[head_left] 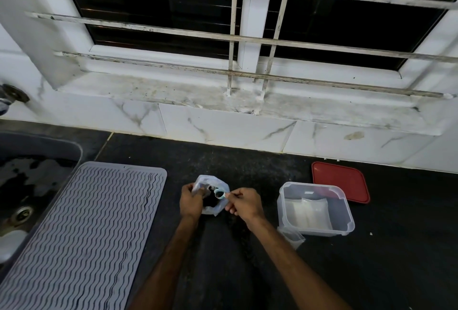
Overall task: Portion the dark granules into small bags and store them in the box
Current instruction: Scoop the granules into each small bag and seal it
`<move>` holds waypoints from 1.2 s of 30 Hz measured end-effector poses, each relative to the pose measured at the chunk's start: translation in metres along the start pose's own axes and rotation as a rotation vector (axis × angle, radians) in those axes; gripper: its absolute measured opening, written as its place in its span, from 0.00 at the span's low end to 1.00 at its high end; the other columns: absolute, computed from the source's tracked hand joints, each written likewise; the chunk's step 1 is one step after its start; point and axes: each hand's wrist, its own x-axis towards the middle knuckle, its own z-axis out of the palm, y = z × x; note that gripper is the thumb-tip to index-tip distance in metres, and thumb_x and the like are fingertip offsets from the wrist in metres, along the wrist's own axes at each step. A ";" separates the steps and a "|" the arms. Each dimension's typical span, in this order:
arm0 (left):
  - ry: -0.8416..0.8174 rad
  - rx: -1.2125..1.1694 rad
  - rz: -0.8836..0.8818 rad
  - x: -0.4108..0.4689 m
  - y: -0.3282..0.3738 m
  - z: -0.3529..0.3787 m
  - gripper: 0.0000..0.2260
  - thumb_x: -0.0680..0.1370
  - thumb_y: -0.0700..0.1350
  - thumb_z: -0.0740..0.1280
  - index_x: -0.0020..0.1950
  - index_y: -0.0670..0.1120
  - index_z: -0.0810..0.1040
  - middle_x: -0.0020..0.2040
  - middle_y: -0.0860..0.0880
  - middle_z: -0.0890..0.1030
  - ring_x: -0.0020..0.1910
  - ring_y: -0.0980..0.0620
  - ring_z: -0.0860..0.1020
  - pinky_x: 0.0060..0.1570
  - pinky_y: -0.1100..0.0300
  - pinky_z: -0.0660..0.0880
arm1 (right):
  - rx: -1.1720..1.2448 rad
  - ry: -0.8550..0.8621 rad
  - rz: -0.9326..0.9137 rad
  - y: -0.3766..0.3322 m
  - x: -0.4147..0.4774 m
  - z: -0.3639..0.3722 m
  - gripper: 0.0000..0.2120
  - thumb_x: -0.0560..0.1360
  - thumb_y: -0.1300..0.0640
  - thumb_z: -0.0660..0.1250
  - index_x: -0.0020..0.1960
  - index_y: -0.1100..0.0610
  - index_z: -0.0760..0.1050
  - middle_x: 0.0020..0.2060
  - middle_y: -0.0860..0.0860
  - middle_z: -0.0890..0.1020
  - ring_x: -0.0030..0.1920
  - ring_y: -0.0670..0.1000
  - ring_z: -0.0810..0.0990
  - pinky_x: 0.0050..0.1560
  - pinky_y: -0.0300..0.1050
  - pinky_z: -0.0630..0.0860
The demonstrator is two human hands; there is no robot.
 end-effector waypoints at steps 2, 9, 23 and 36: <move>-0.002 -0.001 0.000 -0.001 0.002 -0.001 0.12 0.78 0.45 0.70 0.58 0.43 0.73 0.51 0.46 0.79 0.50 0.48 0.79 0.50 0.53 0.77 | 0.037 -0.055 0.031 0.000 -0.002 -0.003 0.07 0.77 0.58 0.69 0.47 0.61 0.81 0.32 0.57 0.84 0.26 0.47 0.76 0.27 0.39 0.72; -0.027 0.007 -0.028 -0.007 -0.007 -0.001 0.15 0.76 0.46 0.71 0.58 0.40 0.74 0.51 0.42 0.81 0.49 0.47 0.80 0.43 0.55 0.77 | -0.175 -0.029 -0.160 0.010 -0.008 -0.010 0.06 0.76 0.55 0.70 0.41 0.54 0.81 0.29 0.51 0.84 0.25 0.44 0.77 0.37 0.46 0.78; -0.046 0.066 -0.013 -0.022 -0.011 0.009 0.21 0.72 0.51 0.69 0.60 0.41 0.75 0.53 0.42 0.82 0.49 0.47 0.81 0.47 0.50 0.80 | -0.444 0.141 -0.317 0.020 -0.016 -0.010 0.07 0.76 0.48 0.68 0.43 0.50 0.80 0.33 0.45 0.83 0.33 0.43 0.80 0.39 0.47 0.80; 0.175 0.291 0.471 -0.089 0.016 -0.016 0.24 0.79 0.52 0.66 0.74 0.46 0.66 0.71 0.46 0.68 0.70 0.48 0.68 0.67 0.57 0.66 | 0.274 -0.065 -0.062 -0.005 -0.078 -0.089 0.05 0.78 0.55 0.69 0.49 0.57 0.82 0.36 0.54 0.86 0.30 0.47 0.77 0.30 0.39 0.68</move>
